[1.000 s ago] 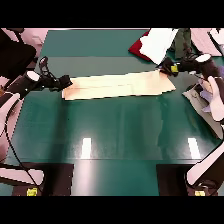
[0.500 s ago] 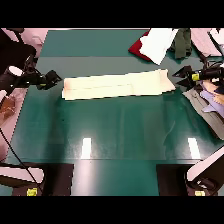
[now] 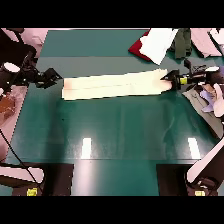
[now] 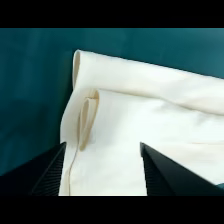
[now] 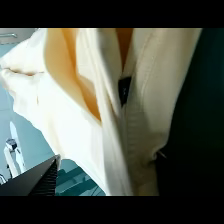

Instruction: Fold the shirts.

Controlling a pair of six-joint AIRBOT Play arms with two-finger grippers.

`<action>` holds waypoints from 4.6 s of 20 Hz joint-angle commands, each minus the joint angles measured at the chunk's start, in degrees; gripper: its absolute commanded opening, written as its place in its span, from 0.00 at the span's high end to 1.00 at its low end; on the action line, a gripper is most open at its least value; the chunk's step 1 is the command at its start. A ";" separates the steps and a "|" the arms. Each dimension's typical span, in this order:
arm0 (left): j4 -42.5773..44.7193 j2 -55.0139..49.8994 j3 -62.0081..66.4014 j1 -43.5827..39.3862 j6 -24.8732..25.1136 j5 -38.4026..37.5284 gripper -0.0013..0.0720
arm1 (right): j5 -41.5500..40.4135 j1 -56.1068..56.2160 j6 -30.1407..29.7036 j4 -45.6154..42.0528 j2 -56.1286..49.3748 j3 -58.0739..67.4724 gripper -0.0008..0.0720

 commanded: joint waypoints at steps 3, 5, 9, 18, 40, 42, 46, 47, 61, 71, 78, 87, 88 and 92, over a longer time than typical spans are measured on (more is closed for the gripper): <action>-2.45 -0.02 0.13 0.02 1.51 -2.84 0.21 | -4.74 4.50 -0.44 1.33 -2.05 -0.13 0.02; -4.24 -0.02 0.11 0.02 2.25 -3.32 0.21 | -6.67 5.95 0.63 1.11 -2.05 -0.15 0.02; -4.37 -0.02 0.11 0.02 3.50 -3.65 0.21 | -2.54 4.81 1.62 0.85 -0.26 -0.15 0.03; -4.92 -0.02 0.13 0.02 4.52 -2.86 0.24 | -2.21 -4.85 2.58 -3.26 11.30 -0.15 0.03; -5.97 -0.02 0.11 0.02 4.79 -5.40 0.24 | -12.98 7.26 2.21 -3.15 0.15 -0.13 0.03; -6.49 -0.02 0.11 0.02 5.01 -6.29 0.24 | -15.37 8.76 2.80 -3.17 0.15 -0.13 0.04; -6.73 -0.02 0.11 -3.52 5.09 -6.08 0.24 | -16.13 10.47 3.17 -3.10 0.17 -0.13 0.43; -6.73 -0.07 0.11 -5.68 5.53 -5.29 0.24 | -14.71 10.47 3.08 -3.19 0.15 0.46 0.63; -4.22 -2.73 0.07 -35.01 6.49 14.69 0.24 | 8.48 5.14 2.21 -10.32 24.76 -13.90 0.96; -9.46 -6.93 0.15 -55.52 6.75 27.06 0.95 | -4.44 -2.54 -1.70 -19.80 45.62 -38.62 0.96; -10.88 -11.21 3.15 -56.52 6.95 30.51 0.95 | -7.85 -2.10 -5.01 -19.52 51.82 -48.35 0.96; -10.36 -17.44 8.76 -56.52 7.54 23.23 0.95 | -6.03 11.34 -0.13 -18.25 54.10 -27.76 0.96; -10.38 -17.70 8.76 -56.52 7.54 23.08 0.95 | -5.64 13.57 0.90 -18.27 53.02 -24.74 0.96; -10.51 -18.05 9.22 -55.84 7.50 23.69 0.95 | -4.90 22.01 4.13 -18.23 46.90 -15.54 0.96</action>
